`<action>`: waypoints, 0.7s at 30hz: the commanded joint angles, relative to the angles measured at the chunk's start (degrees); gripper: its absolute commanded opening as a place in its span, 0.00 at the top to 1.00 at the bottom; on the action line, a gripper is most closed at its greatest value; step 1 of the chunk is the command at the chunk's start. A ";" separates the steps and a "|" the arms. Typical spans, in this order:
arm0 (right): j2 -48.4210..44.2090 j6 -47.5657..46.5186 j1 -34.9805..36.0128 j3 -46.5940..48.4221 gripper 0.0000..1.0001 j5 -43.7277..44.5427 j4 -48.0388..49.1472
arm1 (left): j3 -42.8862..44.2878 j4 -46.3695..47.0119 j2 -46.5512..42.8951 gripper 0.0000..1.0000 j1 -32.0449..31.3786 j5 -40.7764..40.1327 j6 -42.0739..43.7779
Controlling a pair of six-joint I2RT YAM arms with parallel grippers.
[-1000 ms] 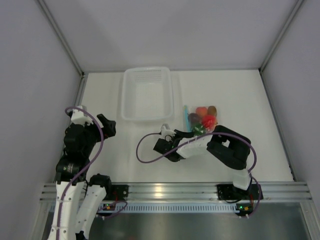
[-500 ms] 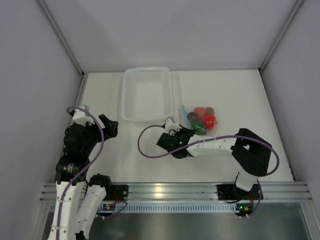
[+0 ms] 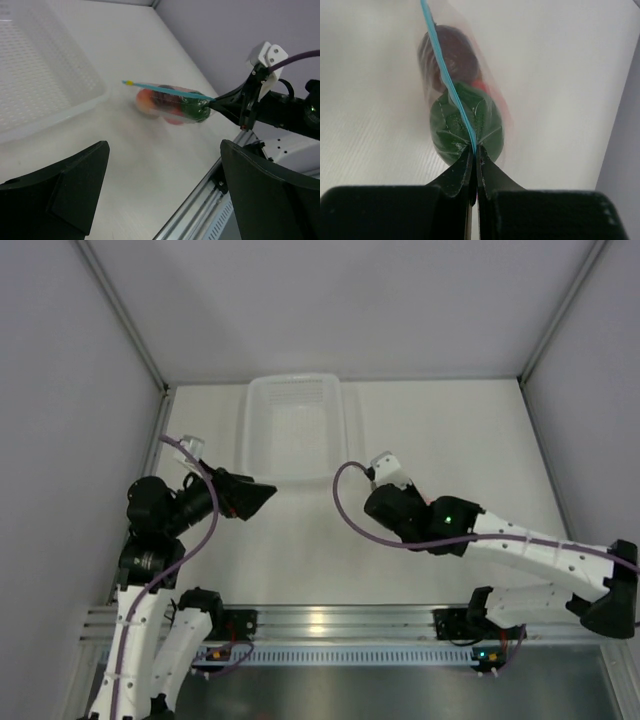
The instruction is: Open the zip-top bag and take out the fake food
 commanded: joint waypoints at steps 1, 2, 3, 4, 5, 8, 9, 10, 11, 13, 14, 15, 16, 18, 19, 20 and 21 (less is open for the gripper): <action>-7.05 -0.25 0.36 5.27 1.00 -5.82 -4.91 | -0.16 17.01 0.23 0.01 -0.47 14.61 -6.43; -8.19 -0.43 0.27 6.67 1.00 -6.52 -5.18 | -0.60 21.98 0.06 0.01 -1.09 15.05 -7.04; -10.11 -0.87 0.35 7.47 1.00 -8.62 -5.44 | -1.73 24.90 -0.29 0.01 -1.53 14.79 -8.87; -10.92 -1.57 0.27 9.22 1.00 -10.12 -6.31 | -2.09 26.58 -0.30 0.01 -1.97 14.09 -9.50; -11.62 -2.01 0.27 10.10 1.00 -11.61 -6.67 | -2.27 29.04 -0.04 0.01 -3.19 13.39 -9.77; -13.47 -2.80 0.27 13.96 1.00 -16.01 -8.51 | -1.92 30.64 3.38 0.01 -7.05 10.14 -8.89; -14.17 -2.89 0.27 14.94 1.00 -17.68 -8.78 | -1.66 32.04 6.09 0.01 -8.20 9.78 -8.89; -14.61 -3.07 0.27 15.90 1.00 -18.65 -9.13 | -1.57 33.62 7.42 0.01 -9.25 9.69 -8.98; -14.96 -3.07 0.27 17.74 1.00 -19.97 -9.57 | -1.83 35.46 8.48 0.01 -11.70 9.69 -9.06; -15.76 -3.33 0.27 19.68 1.00 -21.03 -10.18 | -2.88 41.35 10.24 0.01 -14.35 9.43 -7.67; -16.02 -3.33 0.35 21.43 1.00 -21.73 -10.36 | -3.32 43.02 10.51 0.01 -16.89 9.34 -6.70; -16.54 -3.42 0.27 22.23 1.00 -22.78 -10.80 | -3.94 46.43 10.43 0.01 -18.30 8.99 -4.08; -16.72 -3.51 0.27 23.72 1.00 -23.49 -10.80 | -4.73 47.86 10.34 0.01 -19.36 8.64 -2.92; -17.51 -3.68 0.27 24.87 1.00 -25.68 -10.80 | -7.10 51.63 10.86 0.01 -22.70 8.28 -0.38; -17.86 -4.29 0.35 26.01 1.00 -26.56 -10.54 | -7.63 54.78 11.21 0.01 -24.80 8.02 0.33; -17.95 -4.56 0.27 26.63 1.00 -27.27 -10.63 | -8.50 55.86 11.74 0.01 -25.69 6.80 0.86; -18.22 -5.08 0.27 27.25 1.00 -28.23 -10.80 | -8.69 56.57 12.88 0.01 -26.48 6.18 1.91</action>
